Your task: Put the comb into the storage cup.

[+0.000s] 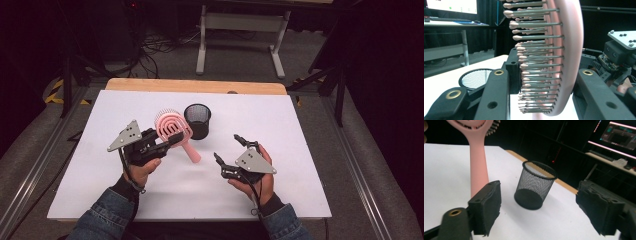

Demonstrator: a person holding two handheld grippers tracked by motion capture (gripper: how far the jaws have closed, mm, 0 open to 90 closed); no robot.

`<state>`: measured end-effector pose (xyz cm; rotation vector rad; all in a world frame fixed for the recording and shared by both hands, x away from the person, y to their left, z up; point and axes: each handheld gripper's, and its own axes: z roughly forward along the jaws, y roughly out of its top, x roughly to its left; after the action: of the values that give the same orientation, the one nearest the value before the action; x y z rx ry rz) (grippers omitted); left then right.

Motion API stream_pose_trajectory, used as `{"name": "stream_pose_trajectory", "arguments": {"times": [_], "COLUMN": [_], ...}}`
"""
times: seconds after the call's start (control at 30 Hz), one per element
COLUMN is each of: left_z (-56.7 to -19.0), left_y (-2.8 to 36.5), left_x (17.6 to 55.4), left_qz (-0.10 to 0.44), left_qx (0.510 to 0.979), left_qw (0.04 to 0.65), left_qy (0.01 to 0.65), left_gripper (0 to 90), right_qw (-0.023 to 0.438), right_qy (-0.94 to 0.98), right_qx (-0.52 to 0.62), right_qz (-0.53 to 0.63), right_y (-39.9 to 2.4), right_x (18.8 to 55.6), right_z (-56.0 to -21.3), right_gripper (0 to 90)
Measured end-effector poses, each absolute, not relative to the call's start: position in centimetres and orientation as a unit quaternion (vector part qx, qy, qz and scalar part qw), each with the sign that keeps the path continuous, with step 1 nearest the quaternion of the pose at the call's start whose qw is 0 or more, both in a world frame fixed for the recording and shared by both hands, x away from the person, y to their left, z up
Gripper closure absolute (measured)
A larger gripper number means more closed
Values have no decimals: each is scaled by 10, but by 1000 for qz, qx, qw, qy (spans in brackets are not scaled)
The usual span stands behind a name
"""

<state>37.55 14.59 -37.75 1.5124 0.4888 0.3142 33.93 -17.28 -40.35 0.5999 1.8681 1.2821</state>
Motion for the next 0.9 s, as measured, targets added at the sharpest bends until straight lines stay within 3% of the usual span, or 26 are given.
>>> {"name": "stream_pose_trajectory", "arguments": {"times": [0.4,0.9], "left_z": [-374,-368], "left_y": [155,167], "left_x": [376,376], "left_qz": [151,169], "left_qx": [668,662], "left_qw": [694,694], "left_qy": [221,227], "left_gripper": [626,626], "right_qw": [392,403], "right_qy": [736,737], "right_qx": [245,255], "right_qz": [495,479], "right_y": [-193,-216], "right_x": [337,333], "right_z": [-408,-418], "right_gripper": [75,55]}}
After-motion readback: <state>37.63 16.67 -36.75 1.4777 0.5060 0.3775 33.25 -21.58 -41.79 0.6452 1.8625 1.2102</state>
